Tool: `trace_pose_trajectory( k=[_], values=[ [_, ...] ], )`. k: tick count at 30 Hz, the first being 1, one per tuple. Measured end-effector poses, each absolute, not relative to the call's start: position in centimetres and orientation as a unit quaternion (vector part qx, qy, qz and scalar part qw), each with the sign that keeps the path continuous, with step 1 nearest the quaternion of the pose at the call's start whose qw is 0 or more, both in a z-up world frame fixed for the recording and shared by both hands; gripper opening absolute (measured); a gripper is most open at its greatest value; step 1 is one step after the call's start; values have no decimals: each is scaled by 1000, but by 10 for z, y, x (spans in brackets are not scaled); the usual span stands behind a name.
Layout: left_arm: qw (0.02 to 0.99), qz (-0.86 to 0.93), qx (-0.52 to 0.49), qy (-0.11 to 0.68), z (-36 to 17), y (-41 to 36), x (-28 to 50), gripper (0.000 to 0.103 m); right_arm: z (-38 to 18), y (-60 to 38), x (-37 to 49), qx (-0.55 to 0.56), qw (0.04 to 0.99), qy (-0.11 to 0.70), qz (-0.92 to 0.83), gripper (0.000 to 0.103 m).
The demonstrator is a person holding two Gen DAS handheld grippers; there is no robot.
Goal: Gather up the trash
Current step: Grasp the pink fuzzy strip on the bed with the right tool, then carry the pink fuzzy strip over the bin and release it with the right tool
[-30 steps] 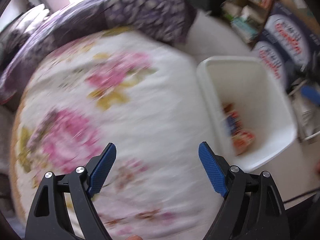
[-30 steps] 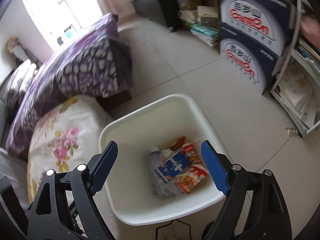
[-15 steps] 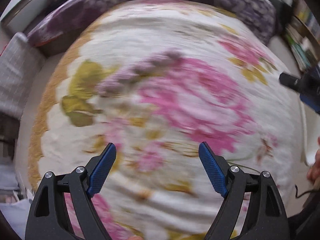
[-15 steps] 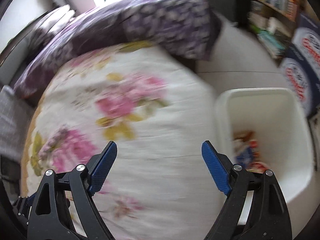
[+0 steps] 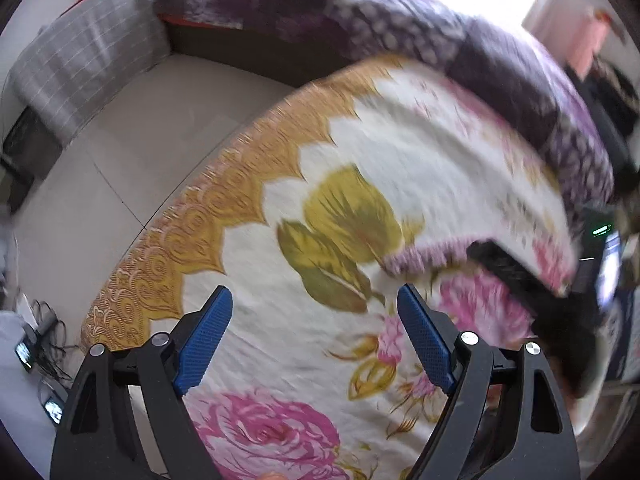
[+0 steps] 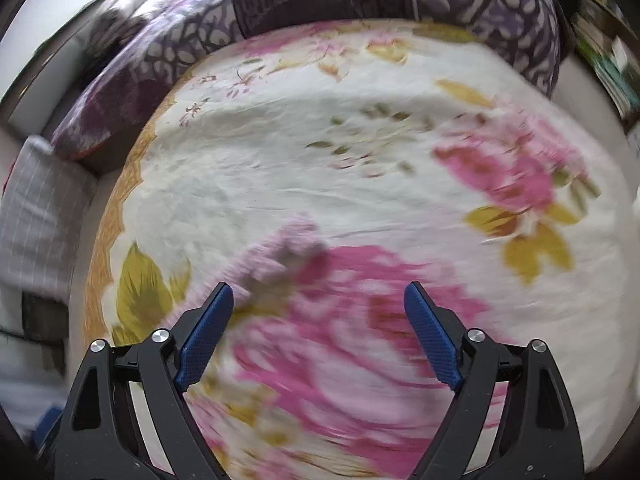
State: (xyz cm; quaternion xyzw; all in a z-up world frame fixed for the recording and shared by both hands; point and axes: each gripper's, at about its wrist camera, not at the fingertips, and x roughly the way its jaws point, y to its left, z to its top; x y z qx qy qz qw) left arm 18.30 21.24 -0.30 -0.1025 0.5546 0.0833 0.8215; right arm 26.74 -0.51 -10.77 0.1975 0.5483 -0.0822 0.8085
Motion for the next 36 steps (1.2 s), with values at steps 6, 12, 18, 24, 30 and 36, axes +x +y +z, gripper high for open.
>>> trace_pose_trajectory(
  k=[6,12,18,24,30,36],
  values=[
    [824,72,-148,542,9,232,187,82,-117,40,286,114,819,542,-151,97],
    [824,61,-158,541,12,237,189,82,-118,55,269,38,843,531,-80,95],
    [823,51,-166,541,13,234,189,82,-106,34,229,-24,848,527,42,49],
    [817,29,-155,555,7,211,192,82,-98,1,197,-14,835,545,70,26],
    [819,18,-118,561,4,178,193,82,-88,-26,168,4,839,541,52,25],
    [820,10,-93,565,3,147,194,82,-55,-55,151,14,859,511,35,25]
  ],
)
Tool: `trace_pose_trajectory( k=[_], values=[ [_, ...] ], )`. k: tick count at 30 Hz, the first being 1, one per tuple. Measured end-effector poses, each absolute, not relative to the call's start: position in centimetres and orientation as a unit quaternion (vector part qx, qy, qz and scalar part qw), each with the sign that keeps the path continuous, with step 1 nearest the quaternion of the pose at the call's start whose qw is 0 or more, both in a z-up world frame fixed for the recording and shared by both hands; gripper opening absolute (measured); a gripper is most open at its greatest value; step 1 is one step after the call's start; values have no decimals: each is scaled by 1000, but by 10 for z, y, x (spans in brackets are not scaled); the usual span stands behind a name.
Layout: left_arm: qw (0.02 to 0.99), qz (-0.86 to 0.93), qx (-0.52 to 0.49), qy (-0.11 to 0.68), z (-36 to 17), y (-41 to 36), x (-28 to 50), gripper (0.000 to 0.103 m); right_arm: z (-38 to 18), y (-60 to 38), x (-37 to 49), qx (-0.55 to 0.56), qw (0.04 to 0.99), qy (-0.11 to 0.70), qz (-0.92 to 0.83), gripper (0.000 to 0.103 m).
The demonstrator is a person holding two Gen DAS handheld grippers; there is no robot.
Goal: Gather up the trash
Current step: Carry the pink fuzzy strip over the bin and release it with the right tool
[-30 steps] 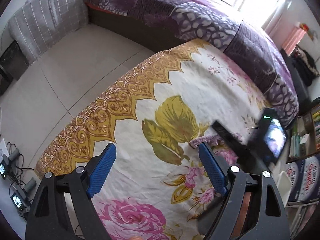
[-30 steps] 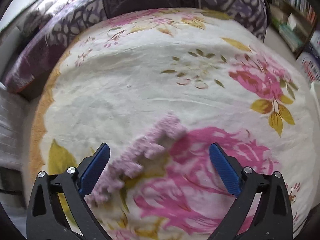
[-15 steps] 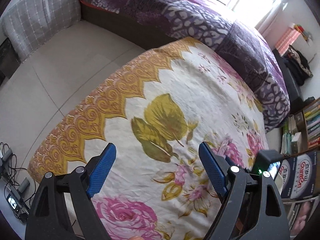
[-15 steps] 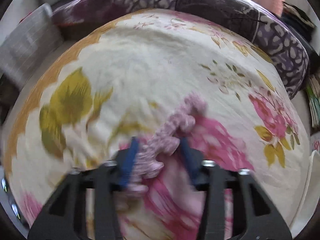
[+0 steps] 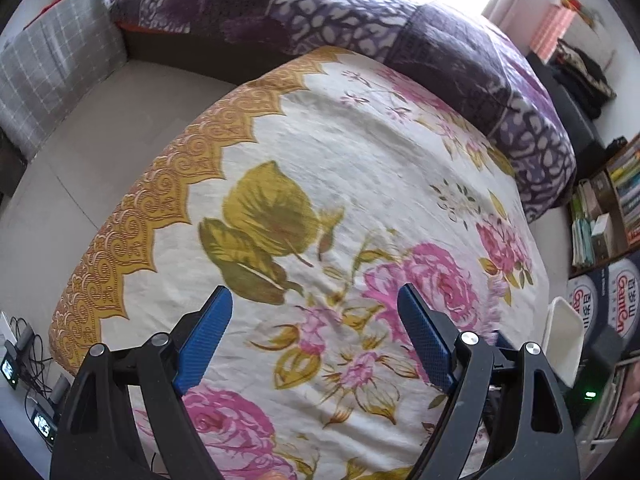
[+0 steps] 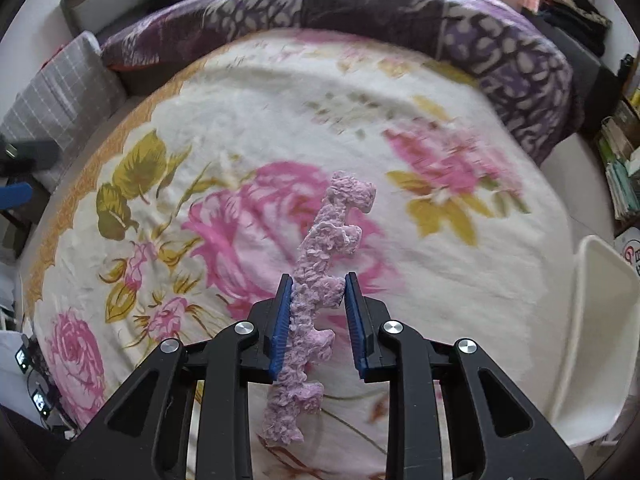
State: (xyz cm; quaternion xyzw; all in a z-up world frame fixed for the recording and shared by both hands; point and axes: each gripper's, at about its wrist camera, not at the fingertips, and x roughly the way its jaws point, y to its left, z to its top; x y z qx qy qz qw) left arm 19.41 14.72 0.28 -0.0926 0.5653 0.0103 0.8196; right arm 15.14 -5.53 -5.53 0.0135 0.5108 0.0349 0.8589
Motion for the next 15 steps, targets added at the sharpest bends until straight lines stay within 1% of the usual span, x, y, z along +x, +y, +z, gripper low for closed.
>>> trace_pose_trajectory(
  k=[8,15],
  values=[
    [821,-3,-62,567,3,101,196,82,-28,-112,144,31,876,481,-5,25],
    [823,-22,-38,566,4,58,196,82,-20,-167,127,44,880,470,-56,25]
  ],
)
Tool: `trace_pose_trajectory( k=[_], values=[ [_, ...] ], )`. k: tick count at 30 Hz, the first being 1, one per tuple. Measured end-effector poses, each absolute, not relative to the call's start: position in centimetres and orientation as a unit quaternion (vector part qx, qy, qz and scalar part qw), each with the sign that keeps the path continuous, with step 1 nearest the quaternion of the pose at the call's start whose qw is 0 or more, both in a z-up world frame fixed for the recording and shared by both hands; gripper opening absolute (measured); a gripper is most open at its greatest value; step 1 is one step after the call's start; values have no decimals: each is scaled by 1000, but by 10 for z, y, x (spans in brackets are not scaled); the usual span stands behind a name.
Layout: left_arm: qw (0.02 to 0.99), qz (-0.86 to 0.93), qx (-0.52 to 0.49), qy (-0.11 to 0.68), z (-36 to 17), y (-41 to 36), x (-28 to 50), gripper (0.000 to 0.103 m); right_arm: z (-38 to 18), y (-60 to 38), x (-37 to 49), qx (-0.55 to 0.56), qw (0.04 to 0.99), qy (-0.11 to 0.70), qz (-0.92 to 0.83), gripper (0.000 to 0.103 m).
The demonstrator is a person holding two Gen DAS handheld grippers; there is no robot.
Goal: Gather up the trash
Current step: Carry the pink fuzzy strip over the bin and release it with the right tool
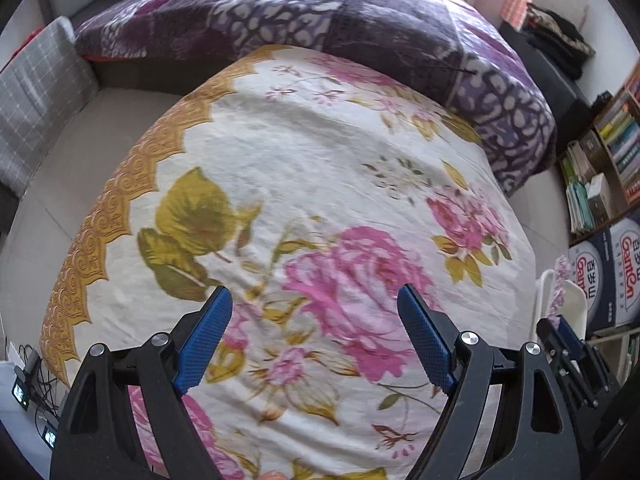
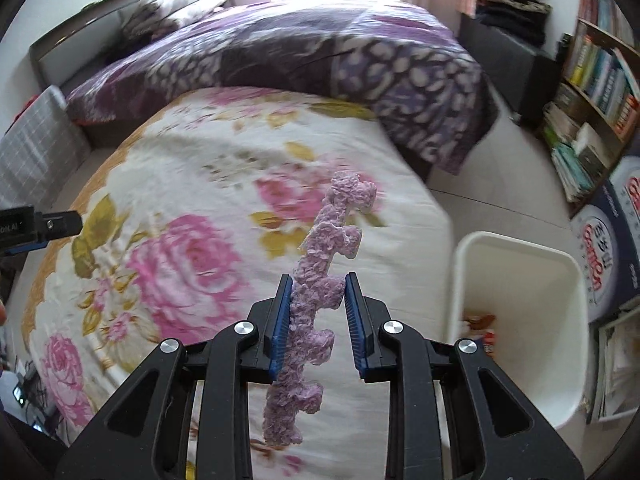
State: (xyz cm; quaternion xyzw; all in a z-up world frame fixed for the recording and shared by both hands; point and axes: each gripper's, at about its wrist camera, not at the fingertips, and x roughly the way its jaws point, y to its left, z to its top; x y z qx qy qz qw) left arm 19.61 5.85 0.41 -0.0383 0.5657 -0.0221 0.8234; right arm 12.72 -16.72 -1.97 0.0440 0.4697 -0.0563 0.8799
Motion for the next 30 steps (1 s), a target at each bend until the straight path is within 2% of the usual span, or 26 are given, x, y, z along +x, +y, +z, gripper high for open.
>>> trace_pose_trajectory(
  k=[18,20,21,22,24,27,30],
  values=[
    [823,-122,25,554,-8,-80,174,82,-35,-314,79,155,850,450,-227,29],
    [826,-137,22,546,-9,-96,168,82,-33,-325,72,164,848,442,-242,39],
    [829,-144,27,539,-9,-106,165,82,-31,-330,68,168,848,435,-252,52],
    [835,-145,38,529,-8,-116,160,82,-29,-334,63,171,848,426,-265,61],
    [850,-143,54,505,-4,-131,152,82,-23,-339,52,169,849,409,-288,65],
    [865,-153,56,474,5,-148,142,82,-10,-341,40,143,858,378,-318,80],
    [883,-168,42,437,18,-159,132,84,6,-337,28,106,871,339,-339,89]
  ],
)
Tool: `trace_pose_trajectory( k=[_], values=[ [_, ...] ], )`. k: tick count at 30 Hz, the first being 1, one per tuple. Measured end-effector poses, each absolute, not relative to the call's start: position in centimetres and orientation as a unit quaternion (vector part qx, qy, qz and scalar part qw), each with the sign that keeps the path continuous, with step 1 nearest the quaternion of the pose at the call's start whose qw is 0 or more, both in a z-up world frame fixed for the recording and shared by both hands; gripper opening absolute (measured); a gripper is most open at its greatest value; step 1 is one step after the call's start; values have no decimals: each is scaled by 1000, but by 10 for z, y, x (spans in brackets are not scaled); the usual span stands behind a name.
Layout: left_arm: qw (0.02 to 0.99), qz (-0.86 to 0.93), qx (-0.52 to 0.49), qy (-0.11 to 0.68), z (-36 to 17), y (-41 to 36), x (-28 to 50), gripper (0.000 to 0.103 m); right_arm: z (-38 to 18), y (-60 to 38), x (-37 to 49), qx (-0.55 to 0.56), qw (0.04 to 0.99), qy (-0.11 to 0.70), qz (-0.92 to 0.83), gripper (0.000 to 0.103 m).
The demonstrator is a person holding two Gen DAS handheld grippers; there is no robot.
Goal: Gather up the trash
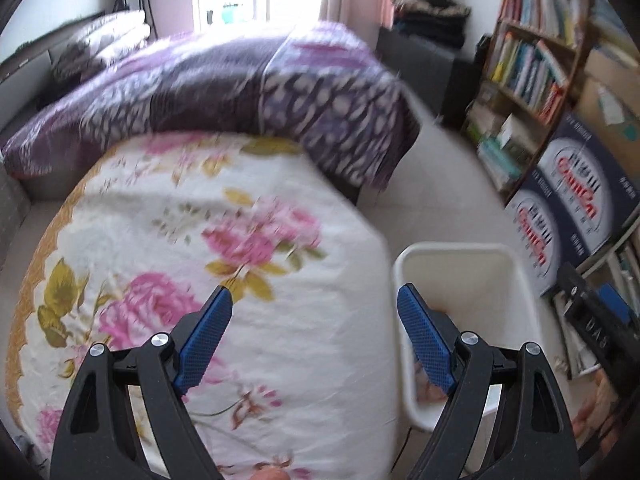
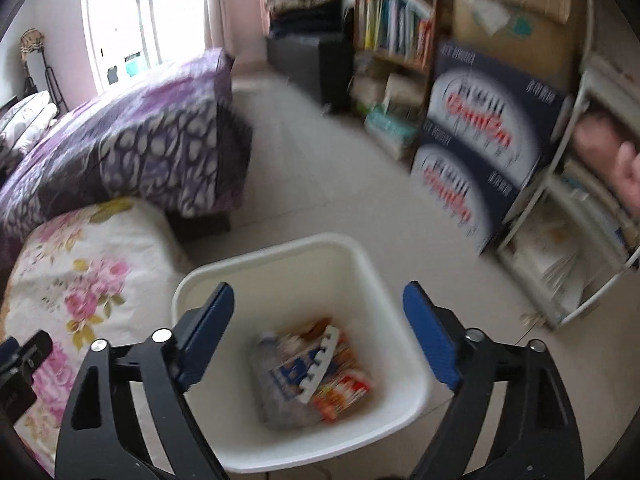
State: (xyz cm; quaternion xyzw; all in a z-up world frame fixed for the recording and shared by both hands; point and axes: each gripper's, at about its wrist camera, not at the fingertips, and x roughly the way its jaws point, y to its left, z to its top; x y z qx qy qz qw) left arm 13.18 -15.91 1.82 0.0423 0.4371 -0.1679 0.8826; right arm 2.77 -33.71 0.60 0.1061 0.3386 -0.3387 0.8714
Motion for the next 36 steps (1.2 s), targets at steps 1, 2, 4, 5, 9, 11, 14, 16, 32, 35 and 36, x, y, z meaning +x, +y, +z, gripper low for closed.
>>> trace_pose_trajectory(
  k=[1,2,4,5,9,11,14,16,32,35,36],
  values=[
    [887,-173,41,426,22,-163,129,87,10,-337,24,100,875,327,-343,94],
    [892,-177,39,415,26,-166,125,92,14,-336,21,94,878,316,-348,96],
    [901,-181,39,393,33,-172,117,92,23,-333,12,81,884,293,-356,96],
    [903,-182,39,387,35,-174,114,94,27,-333,7,78,885,282,-362,96],
    [914,-184,43,359,44,-180,100,95,32,-331,-5,81,886,270,-369,96],
    [920,-180,51,344,47,-182,94,95,35,-328,-9,81,887,262,-371,96],
    [927,-176,59,325,51,-184,87,95,39,-322,-16,74,890,245,-378,96],
    [930,-173,61,319,53,-184,85,95,41,-319,-20,73,892,238,-377,96],
    [934,-167,68,309,59,-182,77,95,39,-314,-29,83,892,239,-375,96],
    [934,-165,68,309,59,-183,77,95,39,-314,-29,84,892,238,-376,96],
    [934,-165,69,309,59,-183,77,95,40,-314,-29,84,892,238,-375,96]
  ],
)
